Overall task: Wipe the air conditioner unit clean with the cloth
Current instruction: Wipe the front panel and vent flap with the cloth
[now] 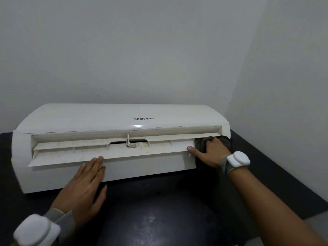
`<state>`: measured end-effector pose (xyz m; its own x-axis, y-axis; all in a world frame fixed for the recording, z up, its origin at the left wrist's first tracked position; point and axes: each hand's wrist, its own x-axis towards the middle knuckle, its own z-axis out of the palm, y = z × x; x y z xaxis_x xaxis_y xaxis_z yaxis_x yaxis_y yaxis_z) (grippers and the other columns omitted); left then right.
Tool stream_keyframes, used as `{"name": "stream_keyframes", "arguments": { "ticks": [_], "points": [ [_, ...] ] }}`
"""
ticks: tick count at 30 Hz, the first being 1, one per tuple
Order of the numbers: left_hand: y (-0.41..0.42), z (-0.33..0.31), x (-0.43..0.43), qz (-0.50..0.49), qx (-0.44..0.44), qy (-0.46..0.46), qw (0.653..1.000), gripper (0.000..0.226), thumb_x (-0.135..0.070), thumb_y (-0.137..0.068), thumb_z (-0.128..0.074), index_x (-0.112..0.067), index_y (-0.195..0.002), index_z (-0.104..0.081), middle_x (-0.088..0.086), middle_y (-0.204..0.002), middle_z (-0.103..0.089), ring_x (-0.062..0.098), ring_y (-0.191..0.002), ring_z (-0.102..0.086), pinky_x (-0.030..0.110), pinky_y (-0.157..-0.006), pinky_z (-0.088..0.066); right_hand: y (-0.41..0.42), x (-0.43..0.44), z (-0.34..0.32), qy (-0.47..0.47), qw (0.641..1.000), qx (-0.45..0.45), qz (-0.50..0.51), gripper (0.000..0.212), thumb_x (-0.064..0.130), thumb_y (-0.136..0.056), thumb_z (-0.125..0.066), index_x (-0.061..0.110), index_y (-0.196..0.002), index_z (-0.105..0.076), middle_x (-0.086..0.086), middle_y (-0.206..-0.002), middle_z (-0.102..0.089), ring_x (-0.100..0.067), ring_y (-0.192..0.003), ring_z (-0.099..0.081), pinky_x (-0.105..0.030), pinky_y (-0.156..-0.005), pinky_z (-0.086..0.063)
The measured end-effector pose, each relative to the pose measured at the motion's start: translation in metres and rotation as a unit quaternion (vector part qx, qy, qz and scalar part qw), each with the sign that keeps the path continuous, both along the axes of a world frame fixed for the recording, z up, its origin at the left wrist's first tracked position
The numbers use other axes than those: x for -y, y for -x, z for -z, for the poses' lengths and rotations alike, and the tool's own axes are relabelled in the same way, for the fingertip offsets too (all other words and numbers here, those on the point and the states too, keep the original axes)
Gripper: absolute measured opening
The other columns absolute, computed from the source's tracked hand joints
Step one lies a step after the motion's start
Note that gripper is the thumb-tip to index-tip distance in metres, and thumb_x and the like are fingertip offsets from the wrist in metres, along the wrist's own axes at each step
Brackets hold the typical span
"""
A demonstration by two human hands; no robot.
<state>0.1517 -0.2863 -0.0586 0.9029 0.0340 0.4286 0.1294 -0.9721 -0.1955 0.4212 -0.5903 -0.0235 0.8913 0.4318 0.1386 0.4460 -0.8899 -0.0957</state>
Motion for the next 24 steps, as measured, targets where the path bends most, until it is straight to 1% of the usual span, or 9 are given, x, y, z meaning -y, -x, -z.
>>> {"name": "stream_keyframes", "arguments": {
  "ticks": [2, 5, 8, 11, 13, 15, 18, 20, 24],
  "points": [
    [0.0, -0.002, 0.001, -0.003, -0.003, -0.007, 1.0, 0.085, -0.048, -0.094, -0.001, 0.008, -0.109, -0.064, 0.028, -0.125, -0.056, 0.042, -0.113, -0.056, 0.026, -0.108, -0.006, 0.005, -0.002, 0.005, -0.02, 0.999, 0.027, -0.032, 0.105, 0.089, -0.069, -0.026, 0.007, -0.127, -0.055, -0.012, -0.132, -0.053, -0.027, -0.124, -0.043, -0.033, -0.109, -0.028],
    [0.001, -0.001, -0.001, 0.0, -0.007, -0.005, 1.0, 0.084, -0.048, -0.094, -0.002, 0.007, -0.11, -0.064, 0.027, -0.126, -0.056, 0.04, -0.114, -0.056, 0.026, -0.108, -0.006, 0.007, 0.015, 0.011, -0.03, 0.996, 0.022, -0.078, 0.101, 0.088, -0.07, -0.029, 0.012, -0.134, -0.049, -0.009, -0.143, -0.043, -0.024, -0.134, -0.034, -0.031, -0.114, -0.019],
    [0.001, 0.001, -0.005, 0.003, -0.003, 0.006, 1.0, 0.083, -0.048, -0.094, -0.003, 0.006, -0.111, -0.064, 0.025, -0.127, -0.055, 0.039, -0.116, -0.055, 0.027, -0.109, -0.007, 0.001, 0.022, 0.01, -0.013, 0.999, 0.009, -0.05, 0.106, 0.092, -0.068, -0.025, 0.014, -0.136, -0.048, -0.011, -0.147, -0.037, -0.027, -0.136, -0.031, -0.034, -0.116, -0.02],
    [0.001, 0.0, -0.004, 0.001, -0.009, 0.009, 1.0, 0.082, -0.047, -0.094, -0.004, 0.005, -0.111, -0.064, 0.025, -0.127, -0.055, 0.038, -0.116, -0.055, 0.027, -0.109, -0.007, -0.002, 0.005, 0.006, -0.023, 1.0, 0.005, 0.006, 0.11, 0.092, -0.068, -0.022, 0.007, -0.132, -0.051, -0.016, -0.142, -0.044, -0.031, -0.133, -0.034, -0.038, -0.115, -0.023],
    [0.003, -0.002, -0.002, -0.01, -0.021, 0.019, 1.0, 0.07, -0.043, -0.093, -0.017, 0.006, -0.111, -0.064, 0.025, -0.126, -0.056, 0.039, -0.115, -0.056, 0.026, -0.108, -0.006, 0.0, -0.005, 0.006, -0.028, 0.999, 0.014, 0.012, 0.109, 0.091, -0.07, -0.022, 0.007, -0.133, -0.05, -0.014, -0.141, -0.047, -0.029, -0.132, -0.036, -0.04, -0.115, -0.022],
    [0.003, -0.002, 0.0, -0.02, -0.032, 0.032, 0.999, 0.062, -0.039, -0.083, -0.032, 0.006, -0.111, -0.064, 0.025, -0.126, -0.056, 0.039, -0.114, -0.056, 0.024, -0.107, -0.005, 0.004, -0.005, 0.01, -0.048, 0.998, 0.023, -0.012, 0.101, 0.089, -0.071, -0.025, 0.01, -0.126, -0.055, -0.01, -0.138, -0.05, -0.026, -0.131, -0.035, -0.039, -0.116, -0.018],
    [0.002, -0.002, 0.001, -0.02, -0.031, 0.036, 0.999, 0.062, -0.037, -0.078, -0.034, 0.006, -0.112, -0.064, 0.025, -0.126, -0.056, 0.04, -0.114, -0.056, 0.025, -0.107, -0.006, 0.006, 0.007, 0.018, -0.074, 0.996, 0.0, -0.056, 0.098, 0.089, -0.07, -0.026, 0.018, -0.132, -0.053, -0.004, -0.148, -0.039, -0.021, -0.141, -0.023, -0.038, -0.119, -0.01],
    [0.003, -0.002, 0.0, -0.018, -0.031, 0.043, 0.998, 0.061, -0.036, -0.078, -0.034, 0.005, -0.112, -0.064, 0.024, -0.126, -0.056, 0.039, -0.114, -0.056, 0.026, -0.108, -0.006, 0.002, 0.014, 0.016, -0.05, 0.998, -0.011, -0.042, 0.101, 0.09, -0.069, -0.025, 0.019, -0.137, -0.048, -0.006, -0.151, -0.035, -0.023, -0.143, -0.02, -0.039, -0.119, -0.012],
    [0.005, -0.001, -0.003, -0.016, -0.034, 0.051, 0.998, 0.06, -0.035, -0.078, -0.034, 0.003, -0.114, -0.063, 0.023, -0.129, -0.054, 0.038, -0.117, -0.055, 0.025, -0.108, -0.007, -0.001, 0.007, 0.003, 0.006, 1.0, -0.011, 0.028, 0.096, 0.088, -0.07, -0.034, 0.011, -0.12, -0.06, -0.016, -0.145, -0.041, -0.031, -0.138, -0.029, -0.04, -0.116, -0.02]
  ]
}}
